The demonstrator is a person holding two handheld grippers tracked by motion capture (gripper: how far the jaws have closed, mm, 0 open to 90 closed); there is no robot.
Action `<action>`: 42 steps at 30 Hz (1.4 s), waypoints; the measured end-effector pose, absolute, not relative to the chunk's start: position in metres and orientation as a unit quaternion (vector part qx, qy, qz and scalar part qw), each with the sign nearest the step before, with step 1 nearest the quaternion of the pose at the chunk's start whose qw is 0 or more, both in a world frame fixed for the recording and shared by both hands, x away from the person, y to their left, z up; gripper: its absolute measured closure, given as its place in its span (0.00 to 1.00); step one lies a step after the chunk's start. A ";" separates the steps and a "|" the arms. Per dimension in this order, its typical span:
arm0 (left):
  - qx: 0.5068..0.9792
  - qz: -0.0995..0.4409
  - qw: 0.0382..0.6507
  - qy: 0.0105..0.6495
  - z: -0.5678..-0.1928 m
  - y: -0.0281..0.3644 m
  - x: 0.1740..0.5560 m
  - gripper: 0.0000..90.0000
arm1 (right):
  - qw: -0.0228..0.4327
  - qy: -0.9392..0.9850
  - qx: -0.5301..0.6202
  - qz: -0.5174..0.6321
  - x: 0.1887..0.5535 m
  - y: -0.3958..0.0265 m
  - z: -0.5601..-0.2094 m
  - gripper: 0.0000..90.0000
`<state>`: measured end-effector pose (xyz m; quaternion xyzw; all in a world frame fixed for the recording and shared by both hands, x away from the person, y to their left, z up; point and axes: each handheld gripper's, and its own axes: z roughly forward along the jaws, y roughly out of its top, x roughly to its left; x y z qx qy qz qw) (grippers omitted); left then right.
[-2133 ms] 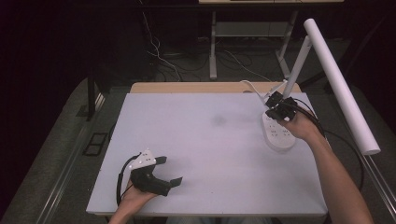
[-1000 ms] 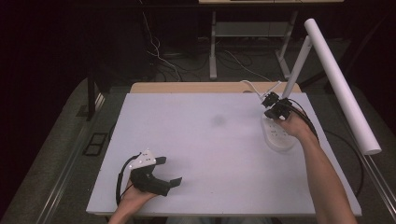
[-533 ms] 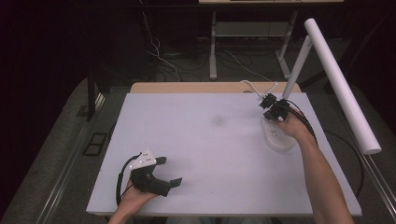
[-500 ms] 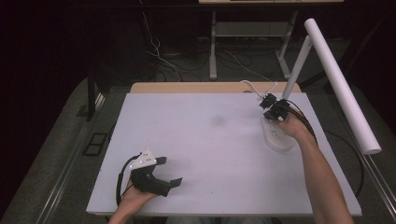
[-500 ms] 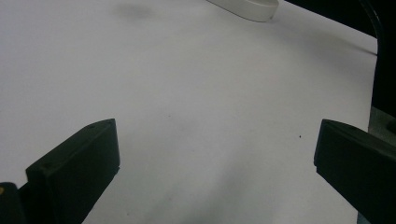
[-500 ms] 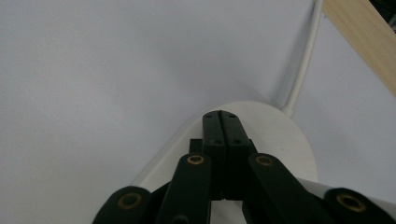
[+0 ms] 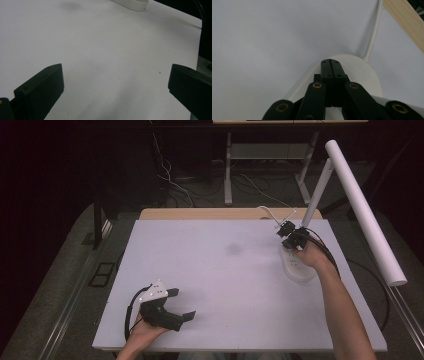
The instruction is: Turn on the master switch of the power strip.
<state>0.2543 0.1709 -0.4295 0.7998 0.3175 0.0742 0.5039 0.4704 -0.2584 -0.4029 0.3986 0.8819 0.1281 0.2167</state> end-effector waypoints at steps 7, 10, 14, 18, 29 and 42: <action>0.800 0.075 0.504 0.316 -0.429 0.171 0.253 0.00 | 0.214 0.878 0.407 0.132 0.470 -0.259 -0.404 1.00; 0.801 0.075 0.504 0.315 -0.429 0.171 0.253 0.00 | 0.214 0.878 0.409 0.131 0.469 -0.258 -0.404 1.00; 0.804 0.074 0.502 0.311 -0.429 0.170 0.253 0.00 | 0.212 0.873 0.415 0.143 0.469 -0.261 -0.405 1.00; 0.803 0.073 0.502 0.313 -0.429 0.171 0.253 0.00 | 0.217 0.870 0.414 0.155 0.466 -0.264 -0.408 1.00; 0.800 0.077 0.503 0.316 -0.429 0.171 0.253 0.00 | 0.231 0.865 0.417 0.155 0.463 -0.262 -0.409 1.00; 0.801 0.076 0.504 0.315 -0.429 0.171 0.254 0.00 | 0.214 0.866 0.424 0.156 0.463 -0.269 -0.402 1.00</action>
